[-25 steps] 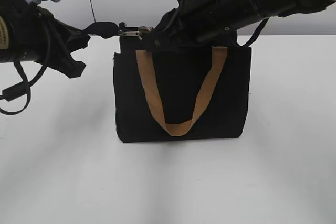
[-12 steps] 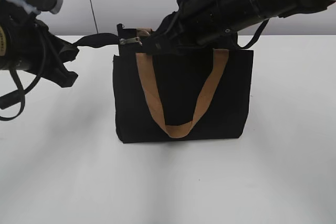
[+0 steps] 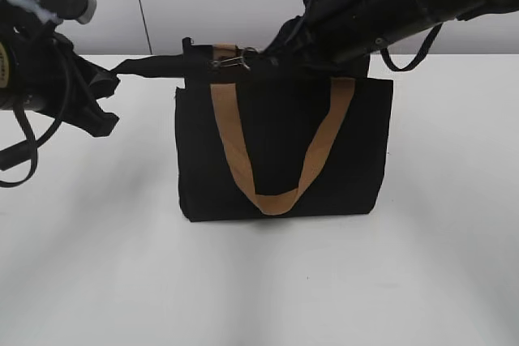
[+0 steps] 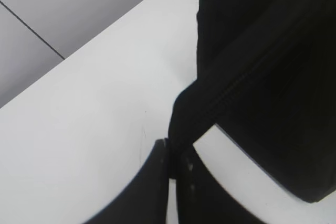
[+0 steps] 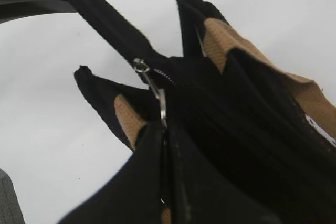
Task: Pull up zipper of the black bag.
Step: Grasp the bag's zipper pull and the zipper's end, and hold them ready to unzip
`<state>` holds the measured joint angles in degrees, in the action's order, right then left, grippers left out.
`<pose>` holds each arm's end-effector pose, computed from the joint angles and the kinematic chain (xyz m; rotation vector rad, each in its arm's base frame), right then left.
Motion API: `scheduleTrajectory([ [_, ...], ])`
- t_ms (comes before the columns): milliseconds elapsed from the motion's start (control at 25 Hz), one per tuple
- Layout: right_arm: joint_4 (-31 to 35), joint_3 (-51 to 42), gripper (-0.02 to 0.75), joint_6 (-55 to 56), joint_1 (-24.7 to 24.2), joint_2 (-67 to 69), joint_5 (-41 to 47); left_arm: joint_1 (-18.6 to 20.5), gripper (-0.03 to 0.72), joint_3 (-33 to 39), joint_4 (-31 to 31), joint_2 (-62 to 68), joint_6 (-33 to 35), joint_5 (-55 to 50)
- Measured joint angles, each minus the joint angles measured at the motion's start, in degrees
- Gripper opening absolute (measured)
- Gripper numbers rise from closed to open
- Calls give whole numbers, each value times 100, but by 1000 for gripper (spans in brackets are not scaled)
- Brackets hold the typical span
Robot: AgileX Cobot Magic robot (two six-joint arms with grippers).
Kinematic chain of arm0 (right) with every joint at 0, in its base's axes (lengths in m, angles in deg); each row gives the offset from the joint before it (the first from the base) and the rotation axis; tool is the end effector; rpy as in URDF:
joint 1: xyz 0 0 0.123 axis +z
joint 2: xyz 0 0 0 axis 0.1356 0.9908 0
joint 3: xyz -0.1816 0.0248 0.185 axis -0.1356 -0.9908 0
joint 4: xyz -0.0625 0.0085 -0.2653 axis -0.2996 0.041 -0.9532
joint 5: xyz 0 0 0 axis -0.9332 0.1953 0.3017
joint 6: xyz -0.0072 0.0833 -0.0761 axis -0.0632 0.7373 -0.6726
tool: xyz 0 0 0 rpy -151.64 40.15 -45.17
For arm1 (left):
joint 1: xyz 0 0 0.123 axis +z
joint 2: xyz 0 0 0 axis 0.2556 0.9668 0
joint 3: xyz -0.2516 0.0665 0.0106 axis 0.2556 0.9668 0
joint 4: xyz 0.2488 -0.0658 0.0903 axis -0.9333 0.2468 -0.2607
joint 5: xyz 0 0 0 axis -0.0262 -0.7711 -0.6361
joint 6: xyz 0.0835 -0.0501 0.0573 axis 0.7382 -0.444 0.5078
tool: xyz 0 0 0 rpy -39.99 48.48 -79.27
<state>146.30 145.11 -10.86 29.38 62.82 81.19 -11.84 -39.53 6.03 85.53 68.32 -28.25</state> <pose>0.3563 0.2012 0.2037 -0.8634 2.1600 0.7136 0.2936 -0.1386 0.1938 0.9456 1.9938 0.0702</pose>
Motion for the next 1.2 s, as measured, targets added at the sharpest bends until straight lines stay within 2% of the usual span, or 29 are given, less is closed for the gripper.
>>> scheduleTrajectory([
  [480,-117,0,-1,453,-904,0,1056,-4,-5,0,15,0,0,-49],
  [1040,-1176,4,-1,1198,-1639,-295,1283,-4,-6,0,22,0,0,-53],
  [1200,-1327,11,-1,1385,-1691,-325,1283,-4,-6,0,22,0,0,-41],
])
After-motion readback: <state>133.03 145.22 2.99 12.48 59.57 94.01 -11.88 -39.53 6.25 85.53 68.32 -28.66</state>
